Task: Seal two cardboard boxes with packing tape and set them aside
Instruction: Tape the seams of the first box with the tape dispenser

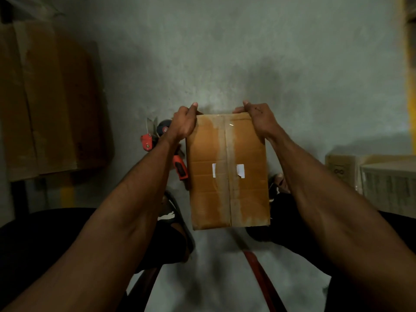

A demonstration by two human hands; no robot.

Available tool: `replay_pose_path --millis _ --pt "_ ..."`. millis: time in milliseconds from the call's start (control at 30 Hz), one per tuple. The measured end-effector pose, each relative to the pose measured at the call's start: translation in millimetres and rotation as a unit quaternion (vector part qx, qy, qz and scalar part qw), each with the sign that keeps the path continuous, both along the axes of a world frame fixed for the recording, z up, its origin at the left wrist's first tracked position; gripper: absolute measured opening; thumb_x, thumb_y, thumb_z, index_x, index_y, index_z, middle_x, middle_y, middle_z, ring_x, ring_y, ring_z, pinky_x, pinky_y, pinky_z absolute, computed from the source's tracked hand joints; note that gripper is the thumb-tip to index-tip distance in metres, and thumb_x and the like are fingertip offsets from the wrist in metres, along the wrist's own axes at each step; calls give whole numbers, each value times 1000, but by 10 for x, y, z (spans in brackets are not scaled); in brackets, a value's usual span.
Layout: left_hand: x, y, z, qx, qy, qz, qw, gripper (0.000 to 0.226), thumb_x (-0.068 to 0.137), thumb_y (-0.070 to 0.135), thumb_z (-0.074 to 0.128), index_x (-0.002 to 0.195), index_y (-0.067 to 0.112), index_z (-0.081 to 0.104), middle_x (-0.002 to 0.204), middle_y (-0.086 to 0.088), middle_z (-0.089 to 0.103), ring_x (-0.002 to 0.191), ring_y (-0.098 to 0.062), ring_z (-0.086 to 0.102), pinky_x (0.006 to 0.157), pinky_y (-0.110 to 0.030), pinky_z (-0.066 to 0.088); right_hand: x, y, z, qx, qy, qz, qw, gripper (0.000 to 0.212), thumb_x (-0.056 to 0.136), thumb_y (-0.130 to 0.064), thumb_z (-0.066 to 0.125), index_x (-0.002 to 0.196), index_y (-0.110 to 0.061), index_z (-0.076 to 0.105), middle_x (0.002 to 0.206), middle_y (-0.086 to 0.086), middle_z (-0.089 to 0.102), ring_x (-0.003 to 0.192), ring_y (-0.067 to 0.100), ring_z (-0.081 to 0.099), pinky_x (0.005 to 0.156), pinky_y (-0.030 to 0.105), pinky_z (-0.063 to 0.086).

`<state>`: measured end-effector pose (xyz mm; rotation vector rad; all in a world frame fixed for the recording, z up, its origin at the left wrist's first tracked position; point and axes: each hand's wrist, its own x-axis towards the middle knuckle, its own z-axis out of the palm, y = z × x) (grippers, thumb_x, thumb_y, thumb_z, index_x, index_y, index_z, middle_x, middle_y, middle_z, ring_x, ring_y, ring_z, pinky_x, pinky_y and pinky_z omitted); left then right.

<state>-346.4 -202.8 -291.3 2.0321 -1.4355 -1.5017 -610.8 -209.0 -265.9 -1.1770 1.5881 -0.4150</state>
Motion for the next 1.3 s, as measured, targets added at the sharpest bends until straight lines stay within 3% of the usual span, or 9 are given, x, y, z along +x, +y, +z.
replay_pose_path --millis 200,300,367,467,567,767,1033,1200,1300 --pt "-44 -12 124 34 70 5 997 74 102 66 20 122 19 74 126 -7 71 117 -24 65 111 -50 43 52 119 -102 -57 179 -87 978 61 103 -64 27 130 -23 64 135 2 64 127 21 56 111 45 38" --pt "-130 65 225 -98 -180 -26 978 67 103 62 20 139 20 58 145 -13 55 133 -31 50 109 -52 41 164 162 -18 -287 433 11 854 40 105 -45 40 129 -22 62 127 3 63 121 24 57 109 56 38" --pt "-197 173 354 -232 -280 -94 927 52 107 49 26 129 16 61 131 -13 61 119 -31 53 93 -45 45 335 160 40 -351 400 185 826 38 104 -37 42 132 -19 60 127 5 64 119 26 58 109 54 37" --pt "-258 265 370 -326 -295 -225 870 36 103 36 38 114 13 63 109 -11 66 103 -30 54 82 -44 40 625 155 167 -295 257 305 868 40 107 -36 34 128 -15 61 118 8 67 103 28 63 96 42 44" --pt "-249 342 335 -287 -229 -174 914 40 106 39 33 108 15 65 100 -6 68 98 -26 55 78 -43 44 594 205 193 -269 293 310 864 44 109 -46 26 118 -22 62 101 4 68 88 26 64 87 42 45" --pt "-134 157 179 -221 -104 -74 967 57 103 59 37 92 18 75 82 -3 70 83 -19 60 78 -39 51 262 171 176 -168 282 118 937 70 90 -84 34 101 -29 77 86 -8 75 78 8 67 84 36 55" --pt "-170 155 113 -229 -31 7 973 49 104 46 52 59 27 54 50 13 52 50 3 49 64 -24 42 142 97 113 -117 59 -46 990 40 90 -60 65 99 -24 82 93 -11 78 85 -1 71 87 33 60" --pt "-151 197 94 -158 28 58 985 44 100 53 50 91 19 76 85 8 74 82 -4 68 84 -33 56 239 157 -8 -165 236 -80 954 69 102 -65 29 97 -14 75 98 1 73 92 14 64 99 44 50" --pt "-196 228 162 -153 -133 28 979 60 100 66 29 116 20 64 104 -5 71 109 -24 59 92 -42 45 309 176 2 -222 385 -86 892 66 105 -59 16 125 -16 62 122 6 61 113 25 56 107 54 40"
